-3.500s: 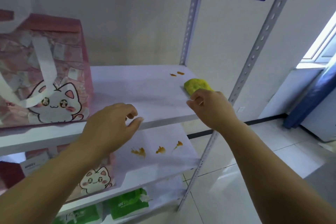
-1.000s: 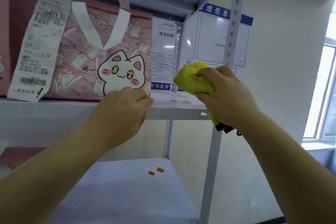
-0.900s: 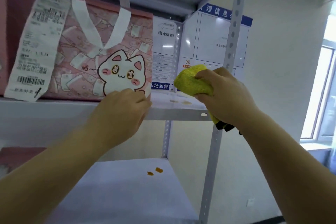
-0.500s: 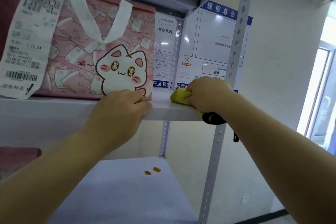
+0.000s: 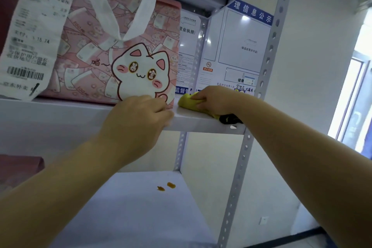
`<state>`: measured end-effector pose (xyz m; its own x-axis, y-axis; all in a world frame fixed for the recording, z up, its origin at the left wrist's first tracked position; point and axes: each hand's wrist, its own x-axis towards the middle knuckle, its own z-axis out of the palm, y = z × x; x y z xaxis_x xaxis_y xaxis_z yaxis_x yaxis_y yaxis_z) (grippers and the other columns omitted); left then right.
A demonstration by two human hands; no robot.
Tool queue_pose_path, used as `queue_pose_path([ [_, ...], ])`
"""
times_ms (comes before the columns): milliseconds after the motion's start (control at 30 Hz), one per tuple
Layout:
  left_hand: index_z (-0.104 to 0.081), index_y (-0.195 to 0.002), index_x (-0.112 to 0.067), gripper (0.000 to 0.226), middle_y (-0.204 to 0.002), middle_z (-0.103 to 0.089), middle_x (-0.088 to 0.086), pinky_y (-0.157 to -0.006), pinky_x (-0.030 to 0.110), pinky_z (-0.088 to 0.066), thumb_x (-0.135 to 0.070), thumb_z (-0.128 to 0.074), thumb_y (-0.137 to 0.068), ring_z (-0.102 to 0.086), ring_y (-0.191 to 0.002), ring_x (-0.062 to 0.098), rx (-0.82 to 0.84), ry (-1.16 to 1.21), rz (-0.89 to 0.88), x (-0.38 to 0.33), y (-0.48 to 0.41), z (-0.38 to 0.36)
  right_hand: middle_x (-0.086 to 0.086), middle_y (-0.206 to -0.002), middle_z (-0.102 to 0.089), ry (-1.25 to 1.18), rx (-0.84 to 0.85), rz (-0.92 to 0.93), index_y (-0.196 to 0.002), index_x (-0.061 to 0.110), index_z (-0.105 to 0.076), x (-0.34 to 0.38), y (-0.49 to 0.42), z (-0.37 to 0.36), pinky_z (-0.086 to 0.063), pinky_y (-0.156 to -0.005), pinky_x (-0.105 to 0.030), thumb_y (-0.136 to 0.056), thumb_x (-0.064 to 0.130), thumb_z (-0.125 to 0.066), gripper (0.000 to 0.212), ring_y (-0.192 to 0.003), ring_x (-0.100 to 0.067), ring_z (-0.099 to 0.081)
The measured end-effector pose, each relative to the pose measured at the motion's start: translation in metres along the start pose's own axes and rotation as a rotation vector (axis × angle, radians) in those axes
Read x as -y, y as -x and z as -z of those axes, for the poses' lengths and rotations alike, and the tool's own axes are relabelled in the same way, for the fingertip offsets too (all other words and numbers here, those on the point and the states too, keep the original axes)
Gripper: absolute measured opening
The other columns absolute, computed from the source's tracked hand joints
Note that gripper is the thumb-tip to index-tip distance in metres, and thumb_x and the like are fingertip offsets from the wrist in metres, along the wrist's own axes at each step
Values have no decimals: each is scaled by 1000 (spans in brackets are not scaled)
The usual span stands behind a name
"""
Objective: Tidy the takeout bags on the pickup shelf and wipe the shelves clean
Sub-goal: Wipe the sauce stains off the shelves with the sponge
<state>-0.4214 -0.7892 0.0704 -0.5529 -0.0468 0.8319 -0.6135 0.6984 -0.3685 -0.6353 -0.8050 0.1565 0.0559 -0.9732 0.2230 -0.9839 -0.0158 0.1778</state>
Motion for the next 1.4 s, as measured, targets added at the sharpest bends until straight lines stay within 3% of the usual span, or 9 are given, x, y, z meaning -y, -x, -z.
queue_pose_path([
  [167,-71,-82,-2,5,-66,-62,11,-44,36,-48,-3,-69,-77,-55,-54,30,-26,2,-4,2,1,-4,6,-140,-42,-182,106,123,-135,49,-37,-7,17,10,-25,-95,-27,-95,29,-49,46,-120,-17,-41],
  [333,-71,-85,-2,10,-68,-63,10,-46,34,-48,-5,-64,-79,-56,-55,29,-45,-2,-17,3,2,-7,1,-136,-45,-56,94,53,-138,41,-39,-7,12,15,-30,-91,-25,-98,23,-43,44,-107,-17,-44],
  [433,-71,-85,-3,14,-69,-64,9,-46,31,-46,-6,-62,-75,-56,-55,29,-51,-18,-11,2,3,-5,-6,-130,-52,-129,38,-103,-137,27,-45,-8,-7,-3,-35,-95,-30,-95,49,-40,47,-104,-21,-50],
  [533,-72,-86,-3,13,-70,-64,9,-48,31,-44,-1,-68,-74,-57,-55,28,-49,-24,-10,1,4,-4,2,-131,-53,-177,-22,-61,-134,34,-47,-17,-16,-16,-34,-103,-38,-82,70,-43,63,-112,-20,-51],
  [800,-72,-82,-5,13,-67,-63,8,-47,30,-42,-3,-76,-70,-55,-55,25,-25,-28,-10,2,3,-6,-1,-140,-46,-225,73,108,-138,32,-41,-33,7,-2,-33,-106,-32,-97,30,-45,41,-123,-22,-46],
  [967,-72,-83,-5,10,-68,-63,7,-47,27,-38,-4,-73,-74,-55,-55,26,-48,-32,-9,4,3,-6,-1,-135,-48,-198,119,-141,-142,35,-34,-21,-16,-3,-28,-110,-38,-85,70,-36,67,-120,-22,-46],
  [1067,-72,-84,-6,8,-68,-62,6,-46,28,-38,-6,-69,-77,-55,-55,26,-53,-38,-16,4,4,-6,-3,-129,-53,-87,89,-200,-131,23,-48,-19,-29,-9,-28,-106,-39,-87,69,-33,65,-116,-23,-48],
  [1200,-72,-84,-5,11,-67,-63,7,-45,29,-43,-6,-74,-73,-55,-55,26,-48,-15,-2,3,5,-5,1,-90,-59,-66,71,-177,-85,22,-54,-21,-24,-7,-35,-81,-32,-80,76,-36,58,-79,-16,-52],
  [1400,-72,-80,-7,5,-66,-63,5,-46,29,-41,-6,-72,-75,-55,-55,25,-57,-24,2,3,5,-8,-2,-90,-59,-215,153,-61,-92,23,-55,-35,-7,-3,-35,-66,-28,-78,76,-41,57,-80,-17,-51],
])
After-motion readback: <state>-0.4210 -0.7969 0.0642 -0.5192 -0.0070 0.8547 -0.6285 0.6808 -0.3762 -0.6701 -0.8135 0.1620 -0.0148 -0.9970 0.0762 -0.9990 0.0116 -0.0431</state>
